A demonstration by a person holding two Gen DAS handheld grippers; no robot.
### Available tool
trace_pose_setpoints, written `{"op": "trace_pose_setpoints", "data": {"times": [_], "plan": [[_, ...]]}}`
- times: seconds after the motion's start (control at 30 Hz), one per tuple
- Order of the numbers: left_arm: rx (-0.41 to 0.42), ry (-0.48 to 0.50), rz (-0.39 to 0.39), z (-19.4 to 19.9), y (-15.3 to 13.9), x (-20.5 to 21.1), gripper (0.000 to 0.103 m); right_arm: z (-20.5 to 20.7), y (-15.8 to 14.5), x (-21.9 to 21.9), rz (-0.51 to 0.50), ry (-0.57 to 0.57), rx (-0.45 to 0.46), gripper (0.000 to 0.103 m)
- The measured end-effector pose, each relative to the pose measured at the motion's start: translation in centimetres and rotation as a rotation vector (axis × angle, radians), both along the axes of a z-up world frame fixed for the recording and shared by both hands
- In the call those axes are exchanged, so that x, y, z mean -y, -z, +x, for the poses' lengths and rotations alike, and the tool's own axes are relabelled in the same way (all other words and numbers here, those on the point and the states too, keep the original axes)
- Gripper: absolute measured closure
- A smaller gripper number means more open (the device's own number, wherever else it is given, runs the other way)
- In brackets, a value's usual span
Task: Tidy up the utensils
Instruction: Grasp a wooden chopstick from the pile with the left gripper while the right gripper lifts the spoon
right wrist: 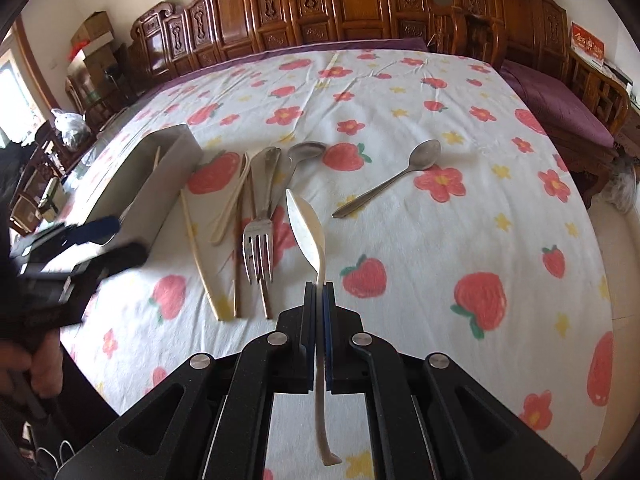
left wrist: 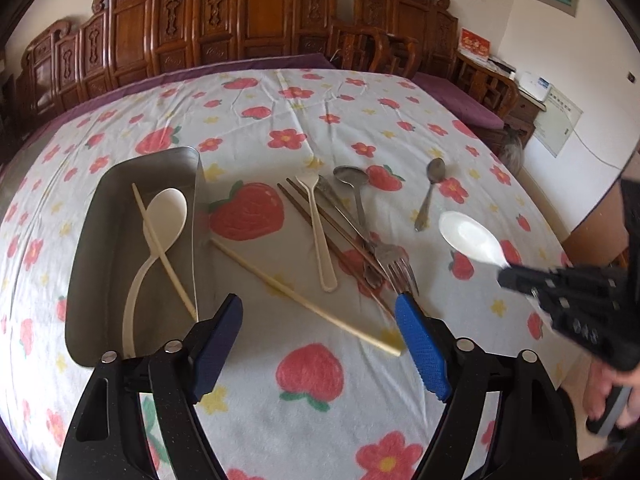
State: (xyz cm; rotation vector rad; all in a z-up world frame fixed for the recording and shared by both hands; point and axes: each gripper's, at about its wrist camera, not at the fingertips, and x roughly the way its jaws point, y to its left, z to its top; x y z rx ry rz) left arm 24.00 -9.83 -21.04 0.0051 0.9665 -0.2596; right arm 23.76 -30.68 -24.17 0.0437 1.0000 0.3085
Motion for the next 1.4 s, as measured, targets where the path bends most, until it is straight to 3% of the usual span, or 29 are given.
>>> {"op": "trace_pose_setpoints", "data": {"times": [0.23, 0.33, 0.63, 0.87, 1.27, 1.4], "plan": [[-0.142, -0.066, 0.013, 3.7, 1.0, 1.1, 0.048, 0.1, 0.0, 0.2, 0.001, -0.009, 0.005, 0.099], [-0.234, -0.092, -0.008, 5.0, 1.7, 1.6, 0.066, 0.2, 0.1, 0.5, -0.003, -0.01, 0.0, 0.099], [-0.35, -0.184, 0.02, 6.6, 3.2, 1.5, 0.072, 0.3, -0.7, 1.1, 0.03, -0.002, 0.011, 0.099], [-0.38, -0.197, 0.069, 6.4, 5.1, 2.0, 0.078, 0.2, -1.3, 1.3, 0.047, -0.002, 0.018, 0.099], [-0.357, -0.196, 0.169, 6.0, 5.5, 2.8, 0.08, 0.2, -1.4, 1.3, 0.057, -0.003, 0.014, 0.099], [-0.339, -0.184, 0.167, 5.4, 5.5, 3.4, 0.089, 0.2, -1.4, 1.2, 0.055, -0.002, 0.014, 0.099]]}}
